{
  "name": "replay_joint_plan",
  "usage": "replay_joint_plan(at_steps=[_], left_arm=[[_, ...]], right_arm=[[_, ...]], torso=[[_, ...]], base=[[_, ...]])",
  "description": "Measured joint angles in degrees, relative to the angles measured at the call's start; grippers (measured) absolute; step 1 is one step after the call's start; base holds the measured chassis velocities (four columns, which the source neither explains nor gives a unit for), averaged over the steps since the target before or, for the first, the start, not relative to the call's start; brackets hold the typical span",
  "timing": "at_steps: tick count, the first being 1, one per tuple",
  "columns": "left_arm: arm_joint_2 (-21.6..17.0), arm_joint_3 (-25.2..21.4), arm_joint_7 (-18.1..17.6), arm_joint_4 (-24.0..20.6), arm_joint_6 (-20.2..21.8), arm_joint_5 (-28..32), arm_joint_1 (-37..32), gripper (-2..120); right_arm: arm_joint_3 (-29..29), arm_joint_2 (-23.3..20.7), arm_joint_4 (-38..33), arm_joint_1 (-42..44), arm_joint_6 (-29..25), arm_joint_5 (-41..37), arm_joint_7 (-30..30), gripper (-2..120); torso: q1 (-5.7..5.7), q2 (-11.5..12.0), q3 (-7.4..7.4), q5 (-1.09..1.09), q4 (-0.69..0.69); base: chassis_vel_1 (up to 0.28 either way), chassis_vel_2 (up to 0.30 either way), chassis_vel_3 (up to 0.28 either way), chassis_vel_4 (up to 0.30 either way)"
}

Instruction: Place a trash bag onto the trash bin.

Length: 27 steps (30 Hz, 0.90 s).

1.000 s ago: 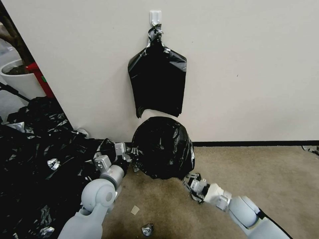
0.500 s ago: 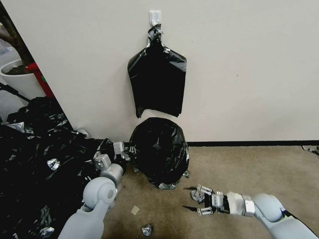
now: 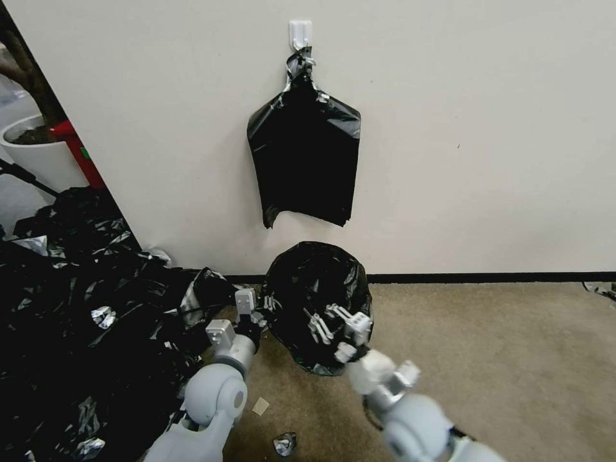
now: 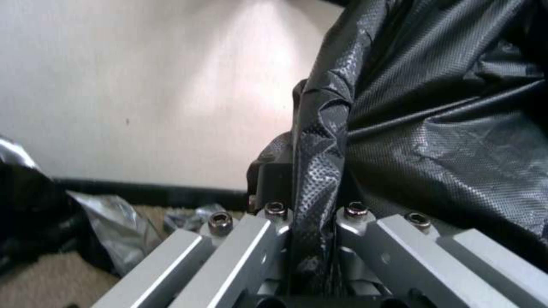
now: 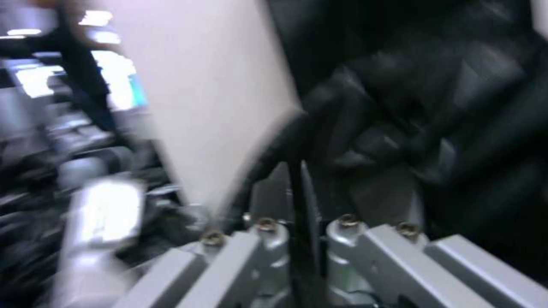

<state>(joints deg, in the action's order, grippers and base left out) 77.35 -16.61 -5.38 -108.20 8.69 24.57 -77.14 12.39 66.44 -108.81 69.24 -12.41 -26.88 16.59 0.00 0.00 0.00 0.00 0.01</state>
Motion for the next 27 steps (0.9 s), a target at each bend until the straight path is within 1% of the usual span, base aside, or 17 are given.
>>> replay_joint_plan(at_steps=[1, 2, 4, 5, 6, 7, 10, 11, 15, 16, 18, 20, 23, 24, 27], left_arm=[[0.0, 0.0, 0.3, 0.2, -0.6, -0.7, -0.1, 3], [0.2, 0.2, 0.9, 0.4, -1.5, -1.8, -0.4, 3], [0.2, 0.2, 1.0, 0.5, -1.6, -1.9, -0.5, 3], [0.4, 0.4, 2.3, 0.8, -3.1, -3.8, -0.9, 3], [0.5, 0.4, 2.9, 0.9, -3.7, -4.3, -1.0, 3], [0.5, 0.4, 2.9, 0.9, -3.7, -4.3, -1.0, 3], [0.7, 0.5, 4.4, 1.5, -5.2, -5.8, -1.3, 3], [0.7, 0.5, 4.4, 1.5, -5.2, -5.8, -1.3, 3], [0.6, 0.4, 5.2, 2.1, -6.5, -7.1, -1.4, 3], [0.6, 0.4, 5.2, 2.1, -6.5, -7.1, -1.4, 3], [0.6, 0.3, 5.5, 2.7, -7.0, -8.0, -1.4, 3], [0.7, 0.3, 5.5, 2.8, -7.1, -8.1, -1.3, 3], [0.8, 0.5, 5.5, 2.8, -7.1, -8.2, -1.2, 3], [0.8, 0.5, 5.5, 2.8, -7.1, -8.2, -1.2, 3], [0.7, 0.5, 5.5, 2.4, -6.5, -8.2, -1.1, 3]], right_arm=[[0.6, 0.9, 0.0, -0.5, 1.3, -0.6, 2.6, 0], [1.3, 2.6, 0.3, -1.6, 3.7, -1.6, 6.7, 0], [1.4, 2.9, 0.4, -1.8, 4.1, -1.7, 7.4, 0], [2.1, 6.2, 1.9, -4.0, 8.4, -4.1, 14.6, 0], [2.1, 7.2, 2.7, -5.0, 9.6, -5.1, 16.7, 0], [2.1, 7.2, 2.7, -5.0, 9.6, -5.1, 16.7, 0], [1.6, 9.0, 5.2, -7.0, 12.6, -7.0, 21.1, 0], [1.6, 9.0, 5.2, -7.0, 12.6, -7.0, 21.1, 0], [1.3, 9.8, 6.4, -8.2, 16.4, -9.5, 25.9, 0], [1.3, 9.8, 6.4, -8.2, 16.4, -9.5, 25.9, 0], [1.3, 10.1, 7.2, -9.0, 18.7, -10.0, 28.5, 0], [1.3, 10.3, 7.4, -9.3, 19.4, -10.1, 29.3, 0], [1.3, 10.3, 7.6, -10.1, 21.8, -8.8, 30.9, 0], [1.3, 10.3, 7.6, -10.1, 21.8, -8.8, 30.9, 0], [1.1, 9.7, 8.3, -10.4, 23.4, -5.0, 30.9, 0]], torso=[[0.0, 0.0, 0.0, 0.01, 0.0], [0.0, 0.0, 0.0, 0.02, 0.0], [0.0, 0.0, 0.0, 0.01, 0.0], [0.0, 0.0, 0.0, 0.0, 0.0], [0.0, 0.0, 0.0, 0.0, 0.0], [0.0, 0.0, 0.0, 0.0, 0.0], [0.0, 0.0, 0.0, 0.01, 0.0], [0.0, 0.0, 0.0, 0.01, 0.0], [0.0, 0.0, 0.0, 0.0, -0.01], [0.0, 0.0, 0.0, 0.0, -0.01], [0.0, 0.0, 0.0, 0.0, -0.01], [0.0, 0.0, 0.0, 0.0, 0.0], [0.0, 0.0, 0.0, 0.0, 0.0], [0.0, 0.0, 0.0, 0.0, 0.0], [0.0, 0.0, 0.0, -0.01, -0.01]], base=[[0.0, 0.0, 0.0, 0.0], [0.0, 0.0, 0.0, 0.0], [0.0, 0.0, 0.0, 0.0], [0.0, 0.0, 0.0, 0.0], [0.0, 0.0, 0.0, 0.0], [0.0, 0.0, 0.0, 0.0], [0.0, 0.0, 0.0, 0.0], [0.0, 0.0, 0.0, 0.0], [0.0, 0.0, 0.0, 0.0], [0.0, 0.0, 0.0, 0.0], [0.0, 0.0, 0.0, 0.0], [0.0, 0.0, 0.0, 0.0], [0.0, 0.0, 0.0, 0.0], [0.0, 0.0, 0.0, 0.0], [0.0, 0.0, 0.0, 0.0]])
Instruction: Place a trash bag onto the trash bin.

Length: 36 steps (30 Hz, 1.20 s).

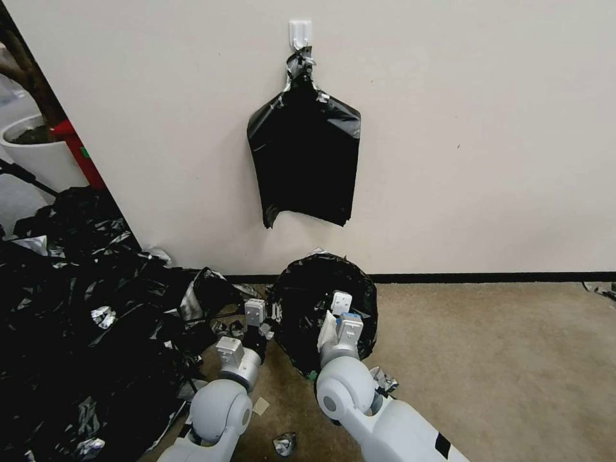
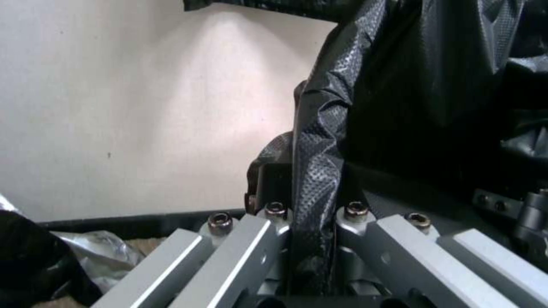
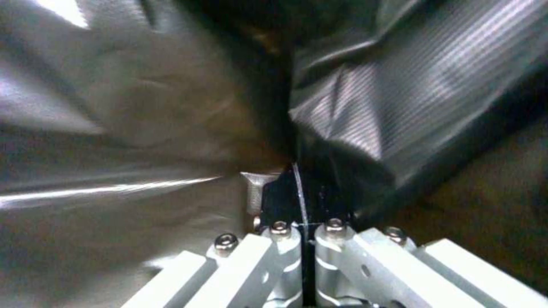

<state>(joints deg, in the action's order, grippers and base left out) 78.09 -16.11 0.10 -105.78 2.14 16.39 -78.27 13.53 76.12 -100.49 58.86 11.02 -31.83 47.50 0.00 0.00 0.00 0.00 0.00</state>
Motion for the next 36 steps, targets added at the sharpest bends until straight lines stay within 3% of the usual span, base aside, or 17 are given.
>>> replay_joint_plan(at_steps=[9, 18, 36], left_arm=[[0.0, 0.0, -0.1, -1.1, 0.8, 0.2, -0.6, 3], [0.5, 0.3, -0.1, -1.1, 0.8, 0.0, -0.6, 3], [0.5, 0.6, 0.2, -3.1, 0.8, -0.2, -2.0, 3]], right_arm=[[-2.2, -2.2, 3.2, 0.5, 0.0, 9.7, -7.8, 0], [0.2, -1.5, -2.2, 0.4, 1.7, -5.0, -6.1, 0], [0.2, -1.3, 2.3, -0.8, 8.5, -5.4, -1.6, 0]], torso=[[0.0, 0.0, 0.0, 0.0, 0.0], [0.0, 0.0, 0.0, 0.0, 0.0], [0.0, 0.0, 0.0, 0.0, 0.0]], base=[[0.0, 0.0, 0.0, 0.0], [0.0, 0.0, 0.0, 0.0], [0.0, 0.0, 0.0, 0.0]])
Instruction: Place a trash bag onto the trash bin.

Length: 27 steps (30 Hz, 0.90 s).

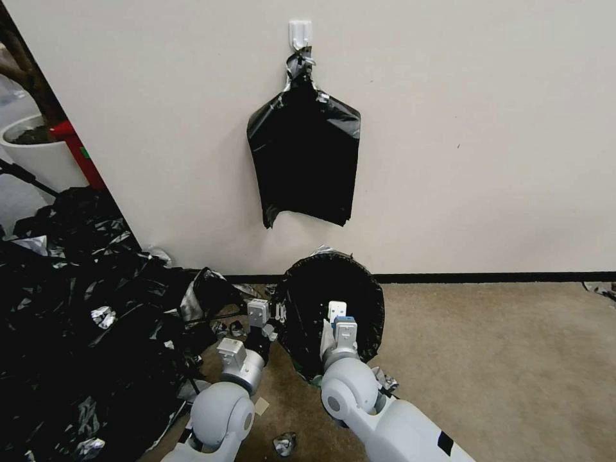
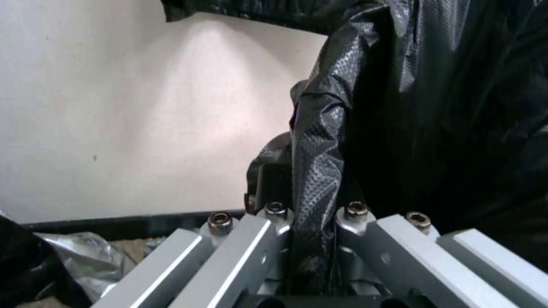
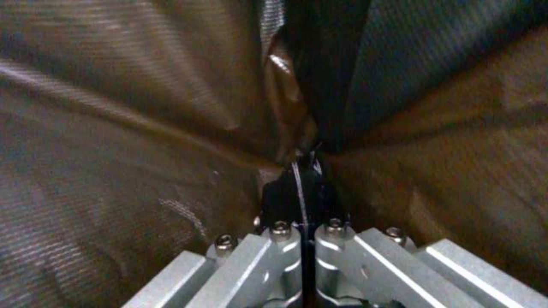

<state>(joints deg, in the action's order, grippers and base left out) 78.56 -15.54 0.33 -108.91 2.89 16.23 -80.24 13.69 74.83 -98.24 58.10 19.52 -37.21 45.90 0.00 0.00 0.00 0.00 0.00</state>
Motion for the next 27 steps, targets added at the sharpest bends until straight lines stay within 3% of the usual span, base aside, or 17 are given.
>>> replay_joint_plan(at_steps=[9, 19, 27], left_arm=[[0.4, 0.1, 0.2, -0.6, 0.0, -0.3, -0.6, 3], [1.3, 0.8, 1.0, -0.9, -1.2, -1.7, -3.1, 3], [1.8, 1.2, 1.3, -1.4, -1.6, -2.5, -4.0, 3]], right_arm=[[-0.4, -2.7, -0.1, -0.4, -0.2, 4.3, -1.1, 0], [-0.2, -3.2, 1.2, -1.2, -1.1, 0.1, -2.4, 0], [-0.7, -3.9, 2.1, -0.8, -1.4, 2.9, -2.7, 0]], torso=[[0.0, 0.0, 0.0, 0.0, 0.0], [0.0, 0.0, 0.0, 0.0, 0.0], [0.0, 0.0, 0.0, 0.0, 0.0]], base=[[0.0, 0.0, 0.0, 0.0], [0.0, 0.0, 0.0, 0.0], [0.0, 0.0, 0.0, 0.0]])
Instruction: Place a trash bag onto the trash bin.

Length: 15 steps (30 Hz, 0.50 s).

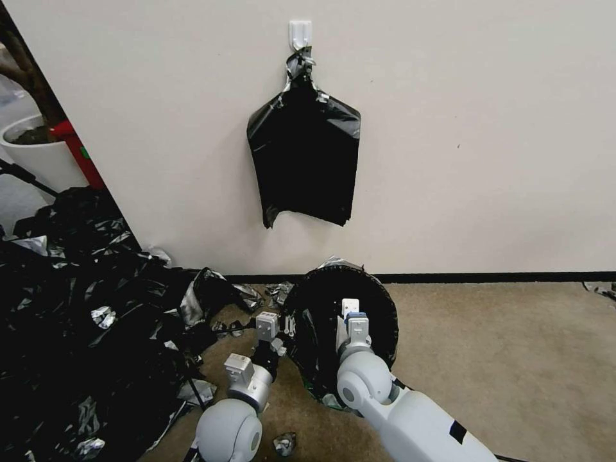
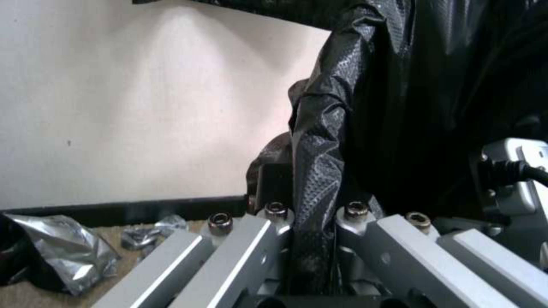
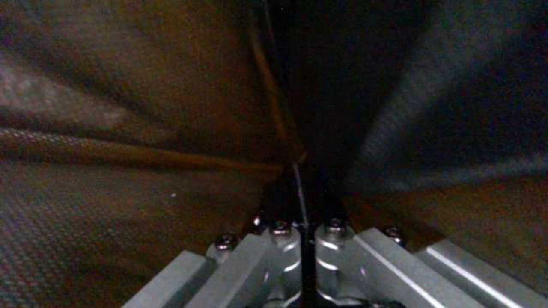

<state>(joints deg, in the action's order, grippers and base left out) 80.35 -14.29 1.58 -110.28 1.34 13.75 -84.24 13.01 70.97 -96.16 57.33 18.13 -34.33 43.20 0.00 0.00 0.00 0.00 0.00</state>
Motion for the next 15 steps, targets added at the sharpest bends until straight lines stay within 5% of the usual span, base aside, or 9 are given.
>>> replay_joint_plan(at_steps=[8, 15], left_arm=[[0.2, 0.2, 0.0, -0.5, -0.1, -0.4, -0.6, 3], [0.1, 0.4, 0.1, -0.7, -0.1, -0.5, -0.5, 3]], right_arm=[[-0.6, -0.7, -0.5, 2.2, -1.4, 7.1, -2.8, 0], [-0.2, -0.6, -2.3, 3.5, -3.3, 5.5, -6.5, 0]], torso=[[0.0, 0.0, 0.0, 0.0, 0.0], [0.0, 0.0, 0.0, 0.0, 0.0]], base=[[0.0, 0.0, 0.0, 0.0], [0.0, 0.0, 0.0, 0.0]])
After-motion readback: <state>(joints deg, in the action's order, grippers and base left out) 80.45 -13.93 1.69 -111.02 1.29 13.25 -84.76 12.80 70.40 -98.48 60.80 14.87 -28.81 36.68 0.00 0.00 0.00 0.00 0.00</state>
